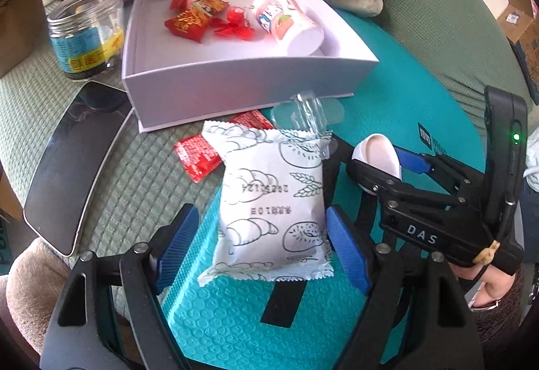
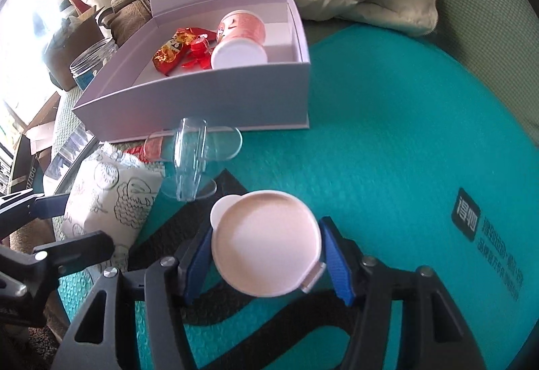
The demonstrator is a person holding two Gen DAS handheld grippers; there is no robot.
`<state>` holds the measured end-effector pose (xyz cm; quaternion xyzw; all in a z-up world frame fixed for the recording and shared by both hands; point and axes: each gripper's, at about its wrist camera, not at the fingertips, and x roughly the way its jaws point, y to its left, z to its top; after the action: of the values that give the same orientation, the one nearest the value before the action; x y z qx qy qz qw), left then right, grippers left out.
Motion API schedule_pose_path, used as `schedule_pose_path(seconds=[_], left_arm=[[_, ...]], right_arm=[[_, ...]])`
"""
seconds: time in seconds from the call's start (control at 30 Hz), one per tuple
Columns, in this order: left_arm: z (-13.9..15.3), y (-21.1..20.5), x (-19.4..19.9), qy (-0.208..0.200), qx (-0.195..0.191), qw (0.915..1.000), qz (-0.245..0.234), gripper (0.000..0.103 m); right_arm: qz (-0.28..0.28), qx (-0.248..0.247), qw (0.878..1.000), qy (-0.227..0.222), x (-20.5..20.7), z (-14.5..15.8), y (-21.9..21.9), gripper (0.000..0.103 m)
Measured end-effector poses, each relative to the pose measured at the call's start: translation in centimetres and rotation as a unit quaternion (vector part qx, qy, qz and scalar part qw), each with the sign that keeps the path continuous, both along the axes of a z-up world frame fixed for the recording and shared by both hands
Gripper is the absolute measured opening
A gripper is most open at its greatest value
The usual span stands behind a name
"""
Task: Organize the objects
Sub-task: 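Reach the right gripper to the pink lid while the left approaches the white bread packet, then grasp the pink round lid with the right gripper while the left grasps the white bread packet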
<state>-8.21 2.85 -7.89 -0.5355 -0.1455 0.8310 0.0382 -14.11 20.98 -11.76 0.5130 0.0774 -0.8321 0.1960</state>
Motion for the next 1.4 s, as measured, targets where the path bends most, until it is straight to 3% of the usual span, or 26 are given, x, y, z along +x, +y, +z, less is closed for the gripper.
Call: schedule_pose_path(seconds=[0.17, 0.37, 0.47, 0.97, 1.13, 1.23, 1.4], left_arm=[[-1.0, 1.0, -0.8, 0.004, -0.024, 0.9996, -0.011, 0.077], [-1.5, 1.4, -0.3, 0.034, -0.035, 0.9986, -0.021, 0.058], [-1.2, 1.4, 0.4, 0.042, -0.035, 0.9981, -0.029, 0.056], [-1.0, 0.6, 4.6, 0.013, -0.016, 0.9985, -0.05, 0.055], [-1.2, 1.3, 4.7, 0.021, -0.038, 0.9976, -0.055, 0.056], [-1.2, 1.7, 4.6, 0.028, -0.049, 0.9966, -0.06, 0.056], [-1.5, 1.6, 4.7, 0.044, -0.048, 0.9961, -0.059, 0.057]], right_arm=[[-0.003, 0.015, 1.0, 0.001, 1.3, 0.0, 1.0, 0.062], [0.008, 0.031, 0.999, 0.008, 1.7, -0.1, 0.6, 0.062], [0.016, 0.025, 1.0, 0.006, 2.1, -0.1, 0.3, 0.062], [0.063, -0.003, 0.998, -0.001, 7.6, 0.0, -0.5, 0.06], [0.055, 0.002, 0.998, 0.018, 8.2, -0.2, -0.4, 0.06], [0.053, 0.017, 0.998, 0.037, 8.2, -0.5, -0.5, 0.068], [0.037, 0.0, 0.999, 0.039, 8.1, -0.6, 0.0, 0.07]])
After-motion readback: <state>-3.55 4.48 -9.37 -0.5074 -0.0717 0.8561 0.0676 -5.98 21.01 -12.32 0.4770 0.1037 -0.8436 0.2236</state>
